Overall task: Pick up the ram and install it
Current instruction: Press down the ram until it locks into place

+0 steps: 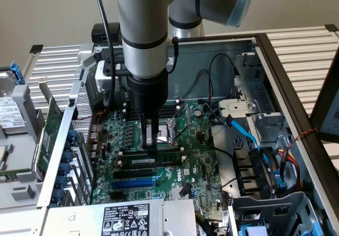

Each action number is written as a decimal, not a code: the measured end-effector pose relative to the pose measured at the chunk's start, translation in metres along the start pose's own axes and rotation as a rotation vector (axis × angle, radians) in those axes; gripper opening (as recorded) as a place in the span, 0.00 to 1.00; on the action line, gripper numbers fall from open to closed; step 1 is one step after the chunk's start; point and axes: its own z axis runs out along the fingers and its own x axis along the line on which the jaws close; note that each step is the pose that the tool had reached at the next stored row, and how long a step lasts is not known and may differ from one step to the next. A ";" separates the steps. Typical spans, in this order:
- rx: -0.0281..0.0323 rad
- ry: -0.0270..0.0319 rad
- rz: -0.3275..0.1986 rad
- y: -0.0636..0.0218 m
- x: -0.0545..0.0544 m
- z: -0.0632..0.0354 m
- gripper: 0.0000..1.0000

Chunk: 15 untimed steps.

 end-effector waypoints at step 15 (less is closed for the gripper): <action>-0.0001 0.0000 0.000 0.0009 0.000 0.0029 0.10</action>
